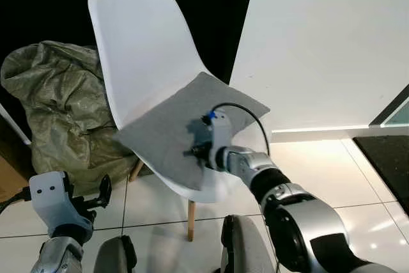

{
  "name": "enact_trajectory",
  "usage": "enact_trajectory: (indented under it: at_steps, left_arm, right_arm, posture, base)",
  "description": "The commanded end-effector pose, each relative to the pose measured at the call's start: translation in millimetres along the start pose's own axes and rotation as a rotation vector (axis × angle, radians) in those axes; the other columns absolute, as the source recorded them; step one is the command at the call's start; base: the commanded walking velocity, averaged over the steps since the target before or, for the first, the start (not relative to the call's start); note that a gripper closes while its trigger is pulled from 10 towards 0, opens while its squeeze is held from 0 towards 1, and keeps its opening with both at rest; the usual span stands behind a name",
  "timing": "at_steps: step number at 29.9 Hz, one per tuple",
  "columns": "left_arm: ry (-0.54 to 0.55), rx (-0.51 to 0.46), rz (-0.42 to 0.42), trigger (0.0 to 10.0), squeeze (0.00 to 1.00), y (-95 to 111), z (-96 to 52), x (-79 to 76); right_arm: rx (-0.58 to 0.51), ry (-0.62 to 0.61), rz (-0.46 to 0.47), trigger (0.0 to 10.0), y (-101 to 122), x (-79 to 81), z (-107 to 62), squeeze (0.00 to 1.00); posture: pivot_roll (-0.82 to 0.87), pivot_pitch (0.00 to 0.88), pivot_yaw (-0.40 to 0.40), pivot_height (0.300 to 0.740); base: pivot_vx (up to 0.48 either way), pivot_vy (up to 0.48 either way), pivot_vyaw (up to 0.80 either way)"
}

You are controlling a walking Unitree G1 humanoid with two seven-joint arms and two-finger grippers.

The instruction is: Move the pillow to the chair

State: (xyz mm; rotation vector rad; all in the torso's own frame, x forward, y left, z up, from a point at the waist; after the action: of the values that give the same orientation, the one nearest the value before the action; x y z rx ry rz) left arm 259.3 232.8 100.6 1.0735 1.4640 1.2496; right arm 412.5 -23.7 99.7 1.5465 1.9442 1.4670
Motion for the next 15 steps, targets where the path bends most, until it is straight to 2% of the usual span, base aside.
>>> enact_trajectory:
  at_steps: [1,5,7,9,10,12,14,15]
  left_arm:
    - [0.008,0.024,-0.002,10.0,0.0,-5,-2.2,-0.8]
    - [0.009,0.035,-0.003,10.0,0.0,-9,-0.2,-2.5]
    - [0.009,0.035,-0.003,10.0,0.0,-9,-0.2,-2.5]
    - [0.01,0.044,-0.004,10.0,0.0,-13,4.0,-4.5]
    - [0.01,0.044,-0.004,10.0,0.0,-13,4.0,-4.5]
    - [0.007,0.051,-0.003,10.0,0.0,-14,8.9,-8.3]
    - [0.007,0.051,-0.003,10.0,0.0,-14,8.9,-8.3]
    - [0.007,0.052,-0.003,10.0,0.0,-15,12.0,-9.5]
  right_arm:
    - [-0.002,-0.012,0.005,10.0,0,-6.1,-1.9,1.0]
    - [0.038,-0.023,0.037,10.0,-6,-21.0,-8.2,1.0]
    - [0.038,-0.023,0.037,10.0,-6,-21.0,-8.2,1.0]
    - [0.085,-0.025,0.062,10.0,-14,-33.0,-14.4,1.0]
    - [0.085,-0.025,0.062,10.0,-14,-33.0,-14.4,1.0]
    - [0.14,-0.022,0.083,10.0,-24,-47.1,-22.9,1.0]
    - [0.14,-0.022,0.083,10.0,-24,-47.1,-22.9,1.0]
    - [0.151,-0.024,0.086,10.0,-26,-52.5,-26.1,1.0]
  posture:
    - [0.0,0.19,-0.124,0.534]
    - [-0.01,0.17,-0.128,0.534]
    - [-0.01,0.17,-0.128,0.534]
    - [-0.03,0.134,-0.134,0.534]
    - [-0.03,0.134,-0.134,0.534]
    - [-0.03,0.117,-0.138,0.534]
    - [-0.03,0.117,-0.138,0.534]
    - [-0.03,0.103,-0.141,0.534]
  base:
    - [0.0,0.0,0.0]
    - [0.0,0.0,0.0]
    - [0.0,0.0,0.0]
    - [0.0,0.0,0.0]
    - [0.0,0.0,0.0]
    - [0.0,0.0,0.0]
    - [0.0,0.0,0.0]
    - [0.0,0.0,0.0]
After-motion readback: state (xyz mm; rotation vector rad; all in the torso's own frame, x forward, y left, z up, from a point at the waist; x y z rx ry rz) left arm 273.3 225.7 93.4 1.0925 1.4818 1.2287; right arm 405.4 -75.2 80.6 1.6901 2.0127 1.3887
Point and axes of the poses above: a point about 5 cm out from each wrist's last joint towards the gripper, its own z axis pointing out of the wrist towards the gripper, its own y axis along the axis of the wrist's last joint, x = y × z, the point moved 5 cm from there along z, pointing out of the wrist towards the gripper, and after that the axes turned 7 degrees about z, right-handed, at the moved point
